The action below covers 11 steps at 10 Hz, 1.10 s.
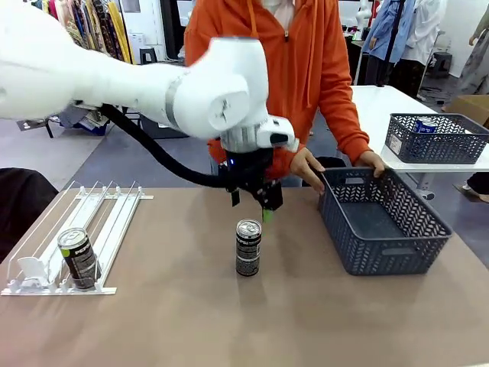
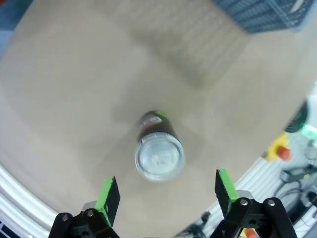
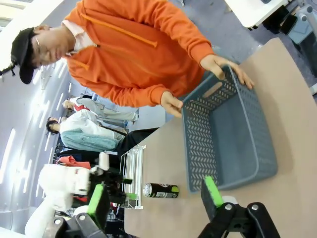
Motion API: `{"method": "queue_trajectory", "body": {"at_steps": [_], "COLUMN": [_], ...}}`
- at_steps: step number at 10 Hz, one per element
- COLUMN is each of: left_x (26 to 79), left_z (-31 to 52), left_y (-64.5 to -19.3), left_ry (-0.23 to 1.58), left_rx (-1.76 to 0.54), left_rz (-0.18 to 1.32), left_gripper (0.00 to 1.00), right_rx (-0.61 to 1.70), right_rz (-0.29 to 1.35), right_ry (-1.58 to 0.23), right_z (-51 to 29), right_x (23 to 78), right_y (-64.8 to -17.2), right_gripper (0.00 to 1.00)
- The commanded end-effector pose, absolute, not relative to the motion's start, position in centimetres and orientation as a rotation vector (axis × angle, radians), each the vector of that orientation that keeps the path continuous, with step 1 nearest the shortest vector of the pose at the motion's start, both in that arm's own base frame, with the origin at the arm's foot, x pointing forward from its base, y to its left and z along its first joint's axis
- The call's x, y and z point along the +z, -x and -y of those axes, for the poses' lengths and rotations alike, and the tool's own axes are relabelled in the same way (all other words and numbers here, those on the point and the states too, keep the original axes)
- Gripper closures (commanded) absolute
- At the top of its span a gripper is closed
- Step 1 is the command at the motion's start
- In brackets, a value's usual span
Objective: Retrieve and store the cans from the dispenser.
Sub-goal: Pick up one can from the Automatic Can Dispenser and place it in the middle of the table.
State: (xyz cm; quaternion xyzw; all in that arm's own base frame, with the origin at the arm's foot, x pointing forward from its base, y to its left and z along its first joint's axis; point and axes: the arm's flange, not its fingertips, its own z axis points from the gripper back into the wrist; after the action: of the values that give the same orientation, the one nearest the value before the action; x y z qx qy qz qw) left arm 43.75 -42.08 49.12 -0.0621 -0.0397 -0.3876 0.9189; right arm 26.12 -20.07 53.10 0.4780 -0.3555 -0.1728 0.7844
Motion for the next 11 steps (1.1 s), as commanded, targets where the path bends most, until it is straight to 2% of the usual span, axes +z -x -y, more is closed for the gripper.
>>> {"method": "queue_trajectory", "body": {"at_steps": [1,4,6,7,8,10,11], "left_x": [55.1,61.1,61.8,61.1,58.9,52.8,49.8], "left_z": [34.3,19.7,7.2,3.1,-3.0,-11.3,-13.6], "left_y": [-42.3,-42.5,-41.8,-41.5,-40.6,-38.3,-38.0], "left_ry": [0.292,0.596,0.739,0.823,0.936,1.177,1.214], "left_rx": [-0.743,-0.571,-0.351,-0.289,-0.127,0.097,0.166], "left_rz": [0.094,0.198,0.315,0.329,0.390,0.433,0.416], "left_gripper": [0.00,0.00,0.00,0.00,0.00,0.00,0.00], "right_rx": [-0.356,-0.356,-0.356,-0.356,-0.356,-0.356,-0.356], "right_rz": [0.807,0.807,0.807,0.807,0.807,0.807,0.807], "right_ry": [-1.048,-1.048,-1.048,-1.048,-1.048,-1.048,-1.048], "right_z": [20.1,20.1,20.1,20.1,20.1,20.1,20.1], "right_x": [53.1,53.1,53.1,53.1,53.1,53.1,53.1], "right_y": [-26.5,-26.5,-26.5,-26.5,-26.5,-26.5,-26.5], "right_gripper": [0.00,0.00,0.00,0.00,0.00,0.00,0.00]}}
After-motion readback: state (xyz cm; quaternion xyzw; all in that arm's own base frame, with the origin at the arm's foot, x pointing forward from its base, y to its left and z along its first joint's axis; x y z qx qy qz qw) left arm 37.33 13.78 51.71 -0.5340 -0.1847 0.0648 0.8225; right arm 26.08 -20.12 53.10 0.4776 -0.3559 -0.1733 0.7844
